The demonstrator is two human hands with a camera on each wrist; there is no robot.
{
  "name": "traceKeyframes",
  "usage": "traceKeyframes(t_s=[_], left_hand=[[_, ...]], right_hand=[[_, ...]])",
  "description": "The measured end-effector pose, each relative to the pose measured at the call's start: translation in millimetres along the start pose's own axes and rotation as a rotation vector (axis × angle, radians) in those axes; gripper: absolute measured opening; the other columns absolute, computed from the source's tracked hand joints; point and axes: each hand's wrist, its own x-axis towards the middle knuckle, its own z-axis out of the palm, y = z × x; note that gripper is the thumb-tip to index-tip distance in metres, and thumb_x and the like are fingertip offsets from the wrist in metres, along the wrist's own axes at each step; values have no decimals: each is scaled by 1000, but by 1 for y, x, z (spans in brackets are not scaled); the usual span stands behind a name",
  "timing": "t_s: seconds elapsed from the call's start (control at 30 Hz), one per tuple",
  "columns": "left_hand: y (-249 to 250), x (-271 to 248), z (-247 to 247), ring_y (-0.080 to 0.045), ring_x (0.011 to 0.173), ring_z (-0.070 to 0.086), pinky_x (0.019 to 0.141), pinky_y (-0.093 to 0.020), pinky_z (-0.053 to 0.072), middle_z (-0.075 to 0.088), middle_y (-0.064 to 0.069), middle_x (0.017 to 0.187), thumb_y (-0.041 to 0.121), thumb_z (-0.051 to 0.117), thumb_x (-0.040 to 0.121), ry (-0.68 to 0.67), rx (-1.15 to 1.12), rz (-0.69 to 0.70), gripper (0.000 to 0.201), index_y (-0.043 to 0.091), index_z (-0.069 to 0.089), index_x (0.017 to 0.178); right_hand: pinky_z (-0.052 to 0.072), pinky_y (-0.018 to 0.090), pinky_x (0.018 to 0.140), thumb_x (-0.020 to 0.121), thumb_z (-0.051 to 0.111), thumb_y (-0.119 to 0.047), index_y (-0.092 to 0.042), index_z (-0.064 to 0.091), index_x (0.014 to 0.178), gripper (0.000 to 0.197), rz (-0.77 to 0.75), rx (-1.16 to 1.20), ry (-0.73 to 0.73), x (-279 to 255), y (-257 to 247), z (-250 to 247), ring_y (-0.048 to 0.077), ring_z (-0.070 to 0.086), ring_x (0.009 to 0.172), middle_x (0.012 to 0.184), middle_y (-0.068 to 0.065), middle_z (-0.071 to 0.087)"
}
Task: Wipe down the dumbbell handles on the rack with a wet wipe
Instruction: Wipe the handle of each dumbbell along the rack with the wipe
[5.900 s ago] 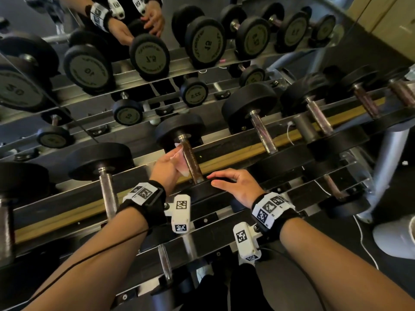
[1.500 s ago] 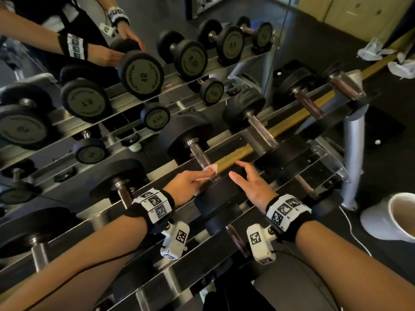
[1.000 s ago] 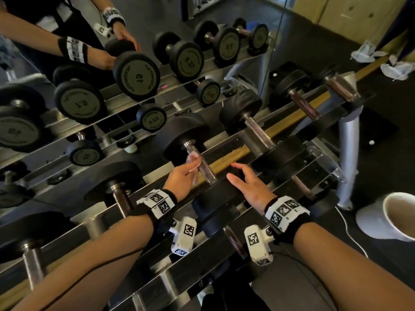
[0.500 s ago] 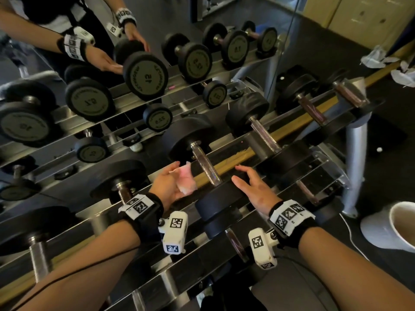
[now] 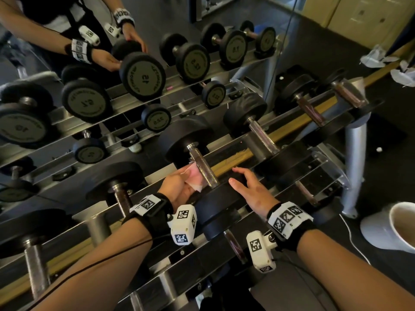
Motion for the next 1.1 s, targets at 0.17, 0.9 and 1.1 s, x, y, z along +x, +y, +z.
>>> traceKeyframes(t_s=[0.17, 0.9, 1.1], left_hand=[[4, -1, -10, -25, 87, 71, 61, -32, 61, 72, -14, 100, 8, 36, 107, 71, -19, 29, 28, 7, 61, 121], [-1, 9, 1, -27, 94, 62, 89, -38, 50, 63, -15, 106, 8, 46, 104, 81, 41, 61, 22, 4, 64, 116], [-14, -5, 16, -38, 121, 59, 102, -45, 49, 62, -24, 131, 5, 47, 102, -6, 147, 8, 35, 0, 57, 135]], right_hand=[[51, 46, 99, 88, 55, -58, -42, 38, 135, 52, -6, -15, -3, -2, -3, 0, 20, 59, 112, 130, 1, 51], [48, 46, 102, 93, 56, -50, -39, 40, 135, 47, -15, -13, 0, -1, -2, 0, 20, 58, 114, 130, 1, 52], [47, 48, 104, 90, 57, -55, -43, 41, 132, 46, -21, -20, 10, 0, 0, 1, 20, 56, 117, 132, -2, 50]])
